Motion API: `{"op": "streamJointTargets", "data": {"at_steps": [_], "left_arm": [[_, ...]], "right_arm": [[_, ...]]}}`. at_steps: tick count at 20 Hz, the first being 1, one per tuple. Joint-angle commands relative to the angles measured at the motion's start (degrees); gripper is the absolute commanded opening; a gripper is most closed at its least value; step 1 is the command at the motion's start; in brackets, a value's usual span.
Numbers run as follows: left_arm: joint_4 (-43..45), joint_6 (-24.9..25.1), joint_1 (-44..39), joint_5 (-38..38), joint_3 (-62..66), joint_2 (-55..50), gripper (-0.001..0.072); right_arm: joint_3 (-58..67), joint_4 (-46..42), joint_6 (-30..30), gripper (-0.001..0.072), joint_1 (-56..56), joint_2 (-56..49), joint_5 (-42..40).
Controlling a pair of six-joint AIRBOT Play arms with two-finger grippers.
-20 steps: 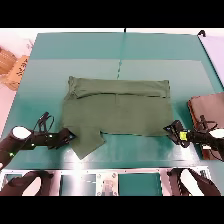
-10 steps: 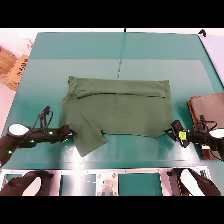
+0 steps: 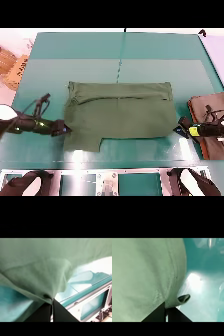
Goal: Fold the shirts.
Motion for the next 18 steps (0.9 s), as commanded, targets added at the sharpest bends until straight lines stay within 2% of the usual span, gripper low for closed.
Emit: {"op": "streamJointTargets", "data": {"at_steps": [1, 4, 7, 10, 18], "left_arm": [[0.76, -1.18, 0.04, 0.81, 8.9, 0.02, 0.0023], [-0.72, -0.37, 0.04, 5.05, 14.51, -2.97, 0.0023], [-2.45, 1.75, 0.04, 8.11, 19.19, -10.67, 0.0023], [-5.6, 3.96, 0.04, 11.56, 25.99, -19.82, 0.0023], [-8.59, 4.2, 0.04, 16.65, 45.99, -45.81, 0.0026]], "right_arm": [[5.01, 2.97, 0.7, 0.0016, 0.07, -0.04, 2.08], [8.35, 11.17, -2.32, 0.0016, 0.22, -1.86, -1.84], [13.07, 14.21, -2.97, 0.0016, 2.56, -8.41, -6.14], [20.11, 16.87, -3.39, 0.0016, 5.38, -17.79, -10.56], [42.91, 19.41, -3.32, 0.0017, 10.25, -45.38, -14.1]]}}
